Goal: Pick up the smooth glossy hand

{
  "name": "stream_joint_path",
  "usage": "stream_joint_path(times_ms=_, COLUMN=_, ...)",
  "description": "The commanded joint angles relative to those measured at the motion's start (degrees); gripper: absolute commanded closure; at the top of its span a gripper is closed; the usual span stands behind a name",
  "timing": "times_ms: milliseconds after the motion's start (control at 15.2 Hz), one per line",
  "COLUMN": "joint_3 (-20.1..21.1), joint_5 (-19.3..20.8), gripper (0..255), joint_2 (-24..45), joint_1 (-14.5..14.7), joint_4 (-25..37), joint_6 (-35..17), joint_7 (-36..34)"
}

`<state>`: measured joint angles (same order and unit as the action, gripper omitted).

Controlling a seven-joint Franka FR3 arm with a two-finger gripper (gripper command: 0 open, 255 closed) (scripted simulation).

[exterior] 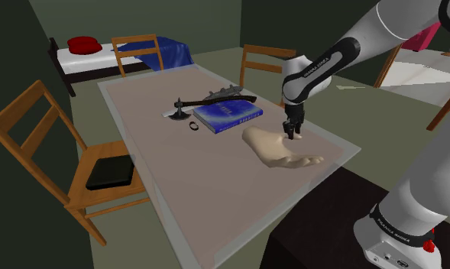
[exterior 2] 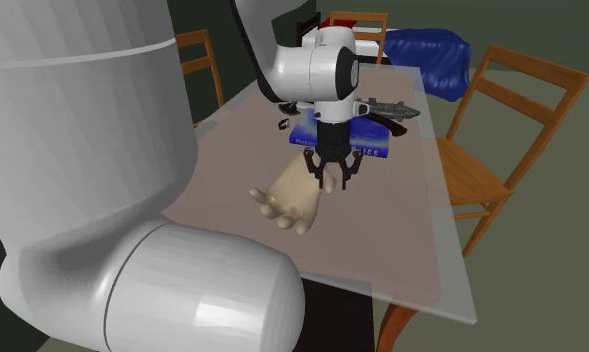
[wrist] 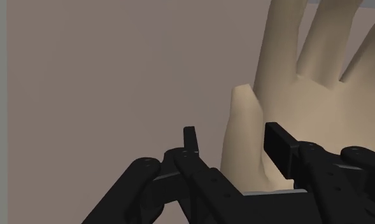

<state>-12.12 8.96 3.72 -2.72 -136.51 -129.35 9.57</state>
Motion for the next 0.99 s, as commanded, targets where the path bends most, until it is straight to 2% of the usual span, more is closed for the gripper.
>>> stream_joint_path(times_ms=0, joint_3=0.0, joint_5=0.1, gripper=255, joint_2=-0.9, joint_1=0.0, joint_4=0.5, joint_6=1.3, joint_7=0.0)
stream_joint_path(times_ms=792, joint_3=0.2, joint_5=0.5, gripper=255, joint_2=-7.3, joint_1=0.2, joint_4=3.7, joint_6=10.8, joint_7=0.4)
stream_joint_path(times_ms=924, joint_3=0.2, joint_5=0.5, gripper=255, joint_2=-7.3, joint_1=0.2, joint_4=3.8, joint_6=10.9, joint_7=0.4)
